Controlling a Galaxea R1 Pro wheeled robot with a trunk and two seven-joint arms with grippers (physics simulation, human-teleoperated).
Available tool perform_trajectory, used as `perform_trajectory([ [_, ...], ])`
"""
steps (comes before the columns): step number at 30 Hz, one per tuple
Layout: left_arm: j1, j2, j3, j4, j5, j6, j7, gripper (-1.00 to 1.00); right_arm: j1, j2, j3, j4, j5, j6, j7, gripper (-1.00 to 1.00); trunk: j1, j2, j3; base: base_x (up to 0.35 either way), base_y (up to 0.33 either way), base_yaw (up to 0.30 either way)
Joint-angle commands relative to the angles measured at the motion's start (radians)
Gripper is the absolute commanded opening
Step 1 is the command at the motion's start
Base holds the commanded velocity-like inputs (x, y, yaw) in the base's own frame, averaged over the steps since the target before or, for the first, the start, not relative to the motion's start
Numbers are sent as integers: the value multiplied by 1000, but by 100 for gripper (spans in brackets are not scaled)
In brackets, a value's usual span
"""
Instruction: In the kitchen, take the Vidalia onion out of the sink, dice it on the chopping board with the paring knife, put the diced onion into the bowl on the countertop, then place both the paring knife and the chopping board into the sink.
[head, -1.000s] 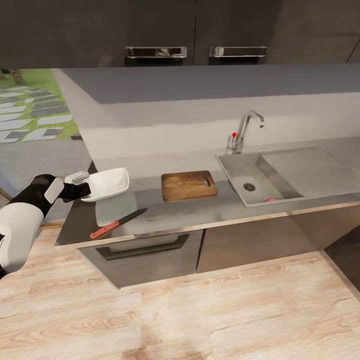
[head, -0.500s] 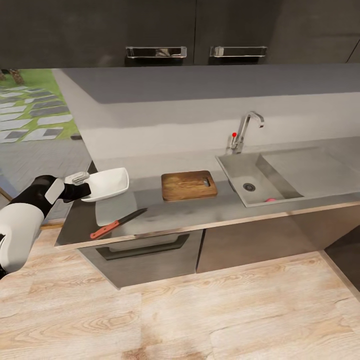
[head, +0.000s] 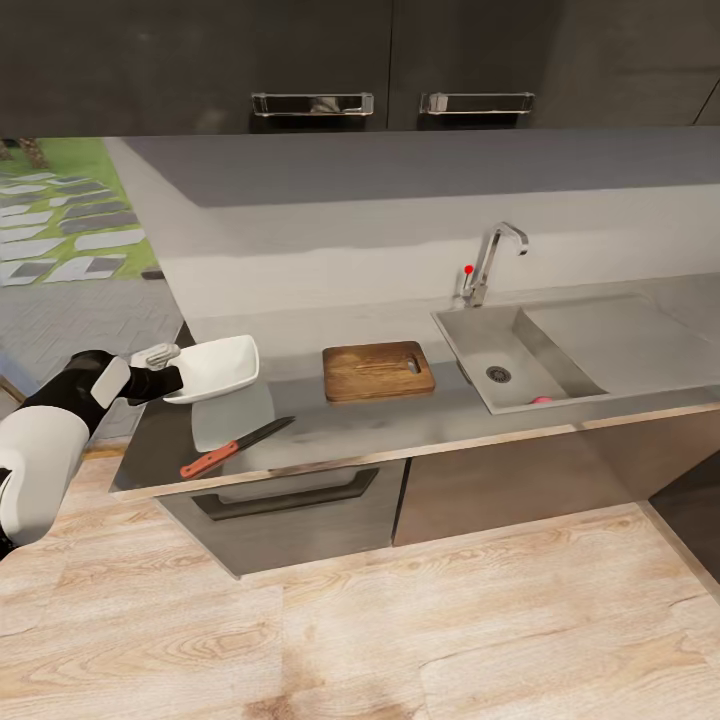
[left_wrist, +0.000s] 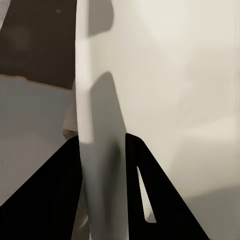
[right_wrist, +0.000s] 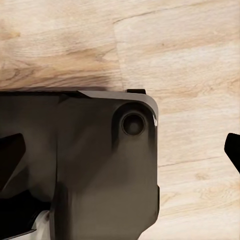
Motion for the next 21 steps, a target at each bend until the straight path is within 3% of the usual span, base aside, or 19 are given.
perform_trajectory([
  [1,-1,-1,8,-1,-4,6,-4,-100,0,-1,8,-2,-9,-2,-4,100,1,-2,-1,0,0,0],
  [8,-1,-1,8,-3,-4,6,-4,-100,0,-1,8,-2,-9,-2,-4,100,1,-2,-1,0,0,0],
  [9,-1,-1,8,-3,-4,6,-4,100,0,-1,8,-2,-9,-2,-4,100,1,-2,-1,0,0,0],
  [21,-1,0,8,-5,-4,1,-4,100,0,-1,7,-2,-9,-2,-4,100,1,-2,-1,0,0,0],
])
